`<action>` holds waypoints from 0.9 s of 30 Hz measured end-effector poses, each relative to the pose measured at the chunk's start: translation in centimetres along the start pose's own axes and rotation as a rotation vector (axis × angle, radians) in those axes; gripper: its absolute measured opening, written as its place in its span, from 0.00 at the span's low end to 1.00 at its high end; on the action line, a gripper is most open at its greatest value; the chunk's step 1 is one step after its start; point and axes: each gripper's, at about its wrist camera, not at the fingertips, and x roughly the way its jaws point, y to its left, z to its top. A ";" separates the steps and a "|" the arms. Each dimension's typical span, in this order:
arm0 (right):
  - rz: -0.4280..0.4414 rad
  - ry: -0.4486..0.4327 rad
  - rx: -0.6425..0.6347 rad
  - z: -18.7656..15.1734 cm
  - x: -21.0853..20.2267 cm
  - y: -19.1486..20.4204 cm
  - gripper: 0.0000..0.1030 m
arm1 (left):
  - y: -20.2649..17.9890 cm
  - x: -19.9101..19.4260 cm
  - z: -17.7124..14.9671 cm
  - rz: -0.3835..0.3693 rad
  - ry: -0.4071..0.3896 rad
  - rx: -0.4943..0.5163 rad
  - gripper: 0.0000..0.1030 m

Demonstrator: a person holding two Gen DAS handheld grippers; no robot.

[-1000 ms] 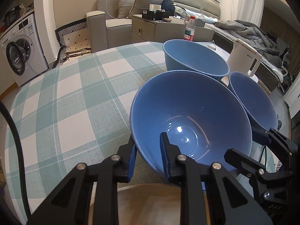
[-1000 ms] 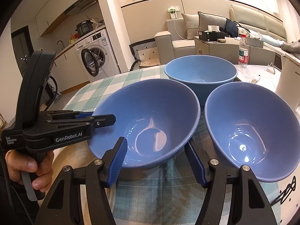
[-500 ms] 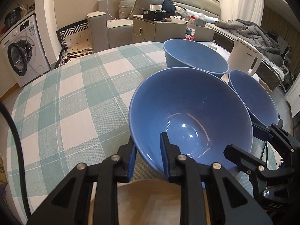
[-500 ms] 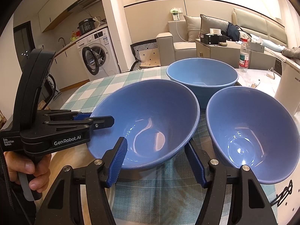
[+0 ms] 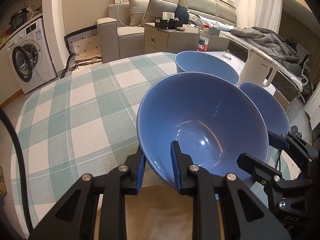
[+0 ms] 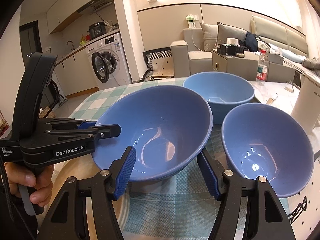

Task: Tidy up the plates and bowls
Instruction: 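Lift the held blue bowl off the table with both tools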

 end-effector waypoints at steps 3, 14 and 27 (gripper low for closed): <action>0.008 -0.012 -0.004 0.2 -0.6 0.2 0.64 | -0.1 -0.8 0.0 0.004 -0.014 -0.003 0.22; 0.017 -0.057 -0.021 0.6 -2.7 0.8 0.64 | -0.4 -3.0 0.3 0.016 -0.056 -0.004 0.22; 0.016 -0.099 -0.040 1.2 -5.5 0.5 0.64 | -1.5 -5.0 0.9 0.016 -0.093 0.005 0.22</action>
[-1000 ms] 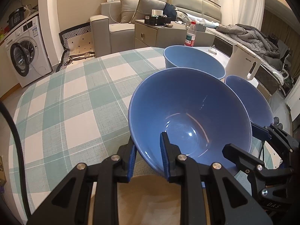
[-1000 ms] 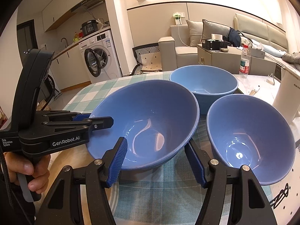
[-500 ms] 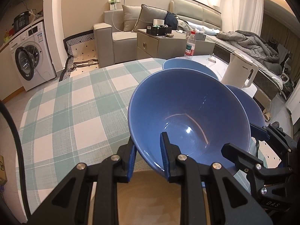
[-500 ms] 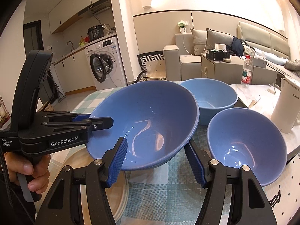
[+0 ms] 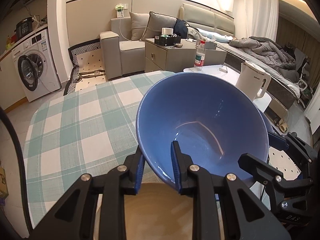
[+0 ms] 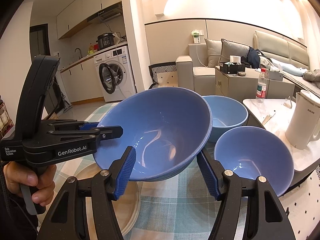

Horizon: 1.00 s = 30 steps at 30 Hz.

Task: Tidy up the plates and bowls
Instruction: 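Lift the held blue bowl off the table with both tools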

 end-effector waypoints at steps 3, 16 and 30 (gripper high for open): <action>-0.007 -0.012 -0.002 0.1 -0.8 -0.2 0.64 | -0.3 -0.2 0.1 -0.008 -0.005 -0.004 0.22; -0.029 -0.031 0.009 0.9 -3.2 -0.8 0.64 | -2.3 -0.3 0.9 -0.018 -0.006 0.005 0.22; -0.042 -0.067 0.018 1.6 -5.7 -1.9 0.64 | -4.5 -0.6 1.6 -0.032 -0.017 0.021 0.23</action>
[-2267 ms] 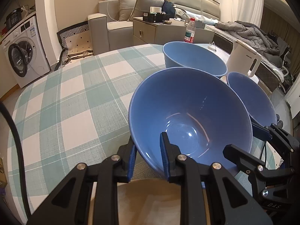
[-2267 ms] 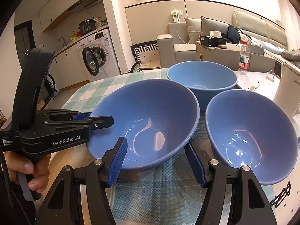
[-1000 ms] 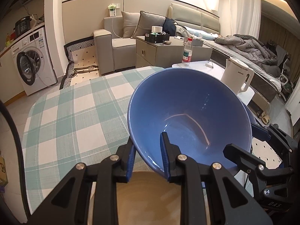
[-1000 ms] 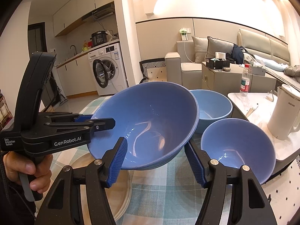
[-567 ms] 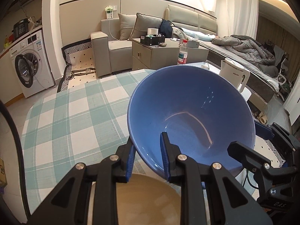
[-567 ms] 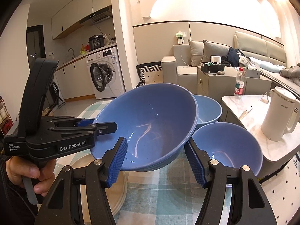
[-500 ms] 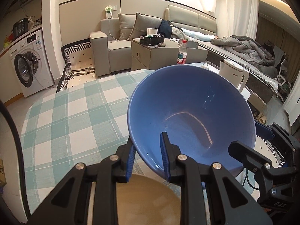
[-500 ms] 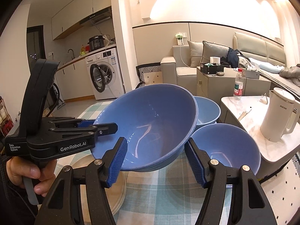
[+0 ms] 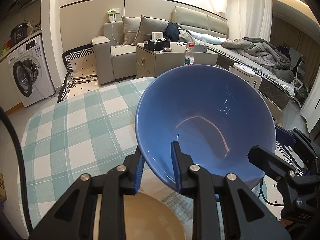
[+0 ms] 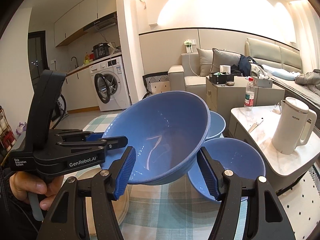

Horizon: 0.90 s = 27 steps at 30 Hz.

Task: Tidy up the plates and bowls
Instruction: 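Lift the held blue bowl off the table with both tools, then carry and lower the held bowl into another blue bowl with both tools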

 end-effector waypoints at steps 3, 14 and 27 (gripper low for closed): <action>-0.005 -0.006 0.005 0.1 -0.3 -0.4 0.64 | -0.5 0.2 0.2 -0.006 0.001 0.001 0.23; -0.030 -0.025 0.030 0.4 -1.4 -1.8 0.64 | -2.2 1.1 1.0 -0.022 0.003 0.017 0.23; -0.076 -0.038 0.063 0.7 -2.2 -4.0 0.64 | -4.7 3.1 1.7 -0.048 0.032 0.044 0.24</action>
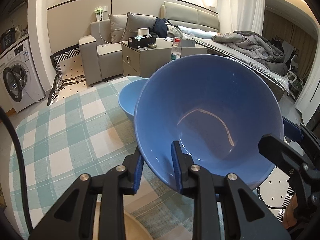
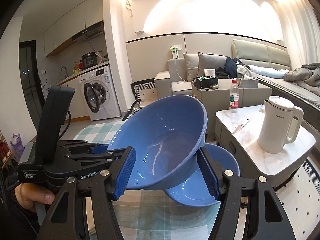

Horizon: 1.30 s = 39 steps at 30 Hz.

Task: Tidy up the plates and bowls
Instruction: 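Carry and lower the held bowl into another blue bowl with both tools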

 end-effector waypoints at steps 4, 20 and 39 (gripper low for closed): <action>-0.007 0.009 0.013 -0.1 0.4 -0.5 0.64 | -0.4 0.5 0.1 -0.009 0.009 -0.003 0.24; -0.022 0.030 0.077 -0.4 1.4 -2.5 0.64 | -1.3 3.3 0.6 -0.043 0.048 -0.001 0.24; -0.021 0.018 0.140 -0.4 1.6 -4.6 0.64 | -3.3 5.4 1.3 -0.079 0.058 0.024 0.26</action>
